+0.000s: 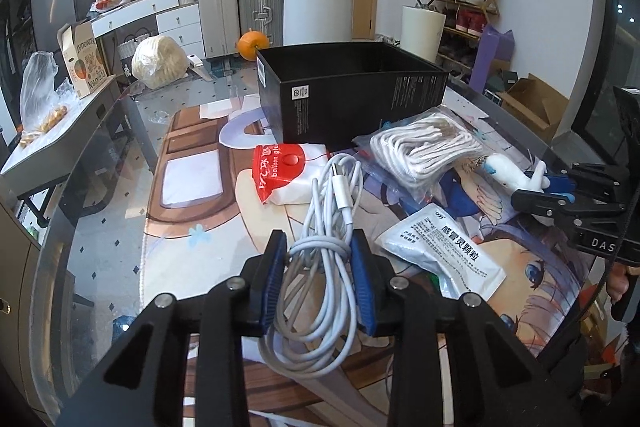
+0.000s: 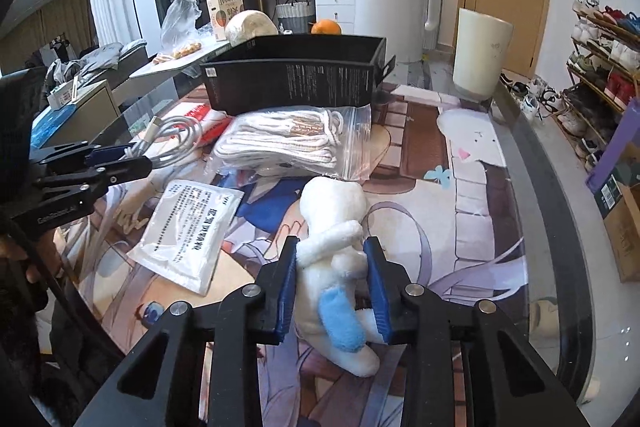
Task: Organize soft objects
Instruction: 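Lift the plush toy with the right gripper while the left carries the cable to the box, then open both grippers to drop the plush toy and cable into the black box, then withdraw both grippers from the box toward the remaining items, then close the left gripper on the white printed sachet, then grasp the bagged rope coil with the right gripper while the left holds the sachet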
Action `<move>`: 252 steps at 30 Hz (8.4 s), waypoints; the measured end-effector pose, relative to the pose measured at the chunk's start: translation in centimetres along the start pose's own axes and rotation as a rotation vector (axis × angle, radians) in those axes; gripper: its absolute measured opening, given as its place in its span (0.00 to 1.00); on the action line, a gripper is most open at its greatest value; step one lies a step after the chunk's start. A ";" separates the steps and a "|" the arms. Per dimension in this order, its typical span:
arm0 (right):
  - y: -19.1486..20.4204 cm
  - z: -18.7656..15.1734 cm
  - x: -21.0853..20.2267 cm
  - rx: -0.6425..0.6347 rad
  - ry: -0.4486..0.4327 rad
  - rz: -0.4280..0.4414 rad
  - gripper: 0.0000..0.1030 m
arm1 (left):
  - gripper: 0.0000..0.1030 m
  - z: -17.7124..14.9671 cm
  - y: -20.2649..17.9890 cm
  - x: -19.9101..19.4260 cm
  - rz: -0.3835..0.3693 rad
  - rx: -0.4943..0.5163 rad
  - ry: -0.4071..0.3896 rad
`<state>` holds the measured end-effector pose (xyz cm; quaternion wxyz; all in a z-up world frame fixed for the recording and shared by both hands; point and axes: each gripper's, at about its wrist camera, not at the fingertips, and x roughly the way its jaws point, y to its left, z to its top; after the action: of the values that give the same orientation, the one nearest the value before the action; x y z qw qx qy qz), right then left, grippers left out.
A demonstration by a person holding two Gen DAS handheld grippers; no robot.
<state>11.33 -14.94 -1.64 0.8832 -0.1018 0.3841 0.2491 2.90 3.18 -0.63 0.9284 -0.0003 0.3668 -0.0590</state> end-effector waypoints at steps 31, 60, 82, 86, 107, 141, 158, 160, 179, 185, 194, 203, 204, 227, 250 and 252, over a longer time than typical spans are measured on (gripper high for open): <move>-0.1 2.3 -4.3 -0.004 -0.150 -0.016 0.31 | 0.29 2.0 0.2 -2.9 -0.075 -0.075 -0.144; -0.6 12.5 1.3 -0.137 -0.150 0.056 0.31 | 0.29 10.6 -0.1 1.0 -0.065 -0.050 -0.208; -0.6 17.6 8.9 -0.269 -0.042 0.090 0.31 | 0.29 13.5 1.7 6.9 -0.055 -0.072 -0.156; -0.6 17.8 9.7 -0.286 -0.022 0.094 0.31 | 0.29 13.7 1.4 7.8 -0.059 -0.044 -0.142; -0.3 17.7 10.1 -0.352 -0.037 0.088 0.56 | 0.56 13.3 1.5 7.9 -0.041 -0.024 -0.113; -0.6 6.9 -1.2 -0.021 -0.125 0.057 0.99 | 1.00 4.3 0.1 -0.5 0.041 -0.054 -0.152; -1.0 6.4 -1.2 -0.015 -0.096 0.065 0.99 | 1.00 1.8 -3.6 0.6 0.042 -0.025 -0.052; -1.1 6.4 -1.1 -0.011 -0.092 0.070 0.99 | 1.00 1.5 -4.2 0.9 0.041 -0.018 -0.035; -1.7 6.2 -0.5 -0.004 -0.077 0.047 0.99 | 1.00 0.7 -7.1 4.0 0.068 0.037 0.121; -2.0 6.2 -0.4 0.006 -0.074 0.045 0.99 | 1.00 0.3 -4.9 3.4 0.090 -0.008 0.132; -2.0 6.2 -0.2 0.008 -0.067 0.047 0.99 | 1.00 0.0 -4.6 3.5 0.070 0.010 0.142; -2.1 6.2 -0.1 0.011 -0.065 0.047 0.99 | 0.68 0.0 -5.0 3.1 -0.001 0.033 0.106; -2.1 6.2 -0.2 0.009 -0.064 0.047 0.99 | 0.62 0.0 -5.2 2.9 -0.006 0.038 0.096; -0.8 6.1 2.1 -0.075 0.004 0.096 0.99 | 0.35 -0.5 -1.7 0.3 -0.006 -0.051 0.008; 6.6 8.7 6.5 -0.664 0.145 0.252 0.98 | 0.35 0.1 1.0 -0.5 -0.006 -0.142 -0.051; 6.8 8.7 7.4 -0.678 0.172 0.252 0.95 | 0.35 0.1 1.1 -0.4 -0.007 -0.142 -0.050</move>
<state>17.54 -3.27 -0.99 0.7261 -0.3611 0.3621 0.4596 2.79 4.29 -0.35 0.9348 -0.0691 0.3466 -0.0362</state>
